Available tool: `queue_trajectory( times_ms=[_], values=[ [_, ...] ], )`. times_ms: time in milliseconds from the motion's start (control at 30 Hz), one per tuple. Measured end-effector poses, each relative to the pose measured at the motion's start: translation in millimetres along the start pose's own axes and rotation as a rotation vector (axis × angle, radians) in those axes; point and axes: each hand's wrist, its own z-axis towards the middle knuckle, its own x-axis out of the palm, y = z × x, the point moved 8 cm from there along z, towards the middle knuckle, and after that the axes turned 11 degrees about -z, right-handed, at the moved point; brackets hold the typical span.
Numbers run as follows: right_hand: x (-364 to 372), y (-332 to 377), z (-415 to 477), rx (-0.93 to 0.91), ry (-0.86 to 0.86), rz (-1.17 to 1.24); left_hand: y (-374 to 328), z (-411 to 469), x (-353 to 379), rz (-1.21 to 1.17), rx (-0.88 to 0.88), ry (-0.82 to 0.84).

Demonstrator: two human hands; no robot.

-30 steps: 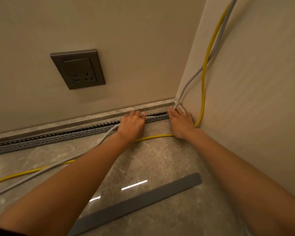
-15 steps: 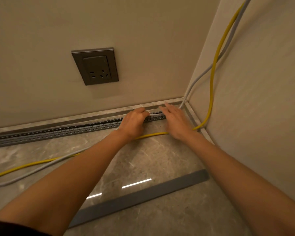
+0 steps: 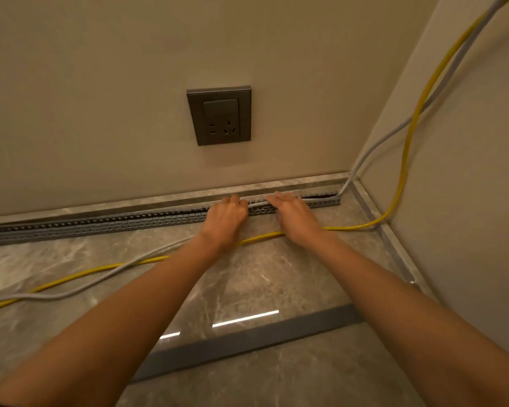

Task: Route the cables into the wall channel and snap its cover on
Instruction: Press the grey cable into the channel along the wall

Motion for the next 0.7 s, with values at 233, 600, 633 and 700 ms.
queue_trajectory(
  times_ms=[233,600,633,700],
  values=[
    [6.2,-4.2,1.3,0.061,0.023,-0.042,6.2,8.6,-9.7,-0.006,0.055,0.009],
    [16.1,0.8,-7.7,0.107,0.024,-0.067,2.4,-3.2,0.7,-0.003,0.201,-0.117],
    [15.7,0.7,-7.6,0.109,0.022,-0.062,2.9,-5.1,3.8,-0.008,0.198,-0.12],
    [14.8,0.2,-7.9,0.105,0.029,-0.049,-0.7,-7.8,4.2,-0.015,0.188,-0.128]
  ],
)
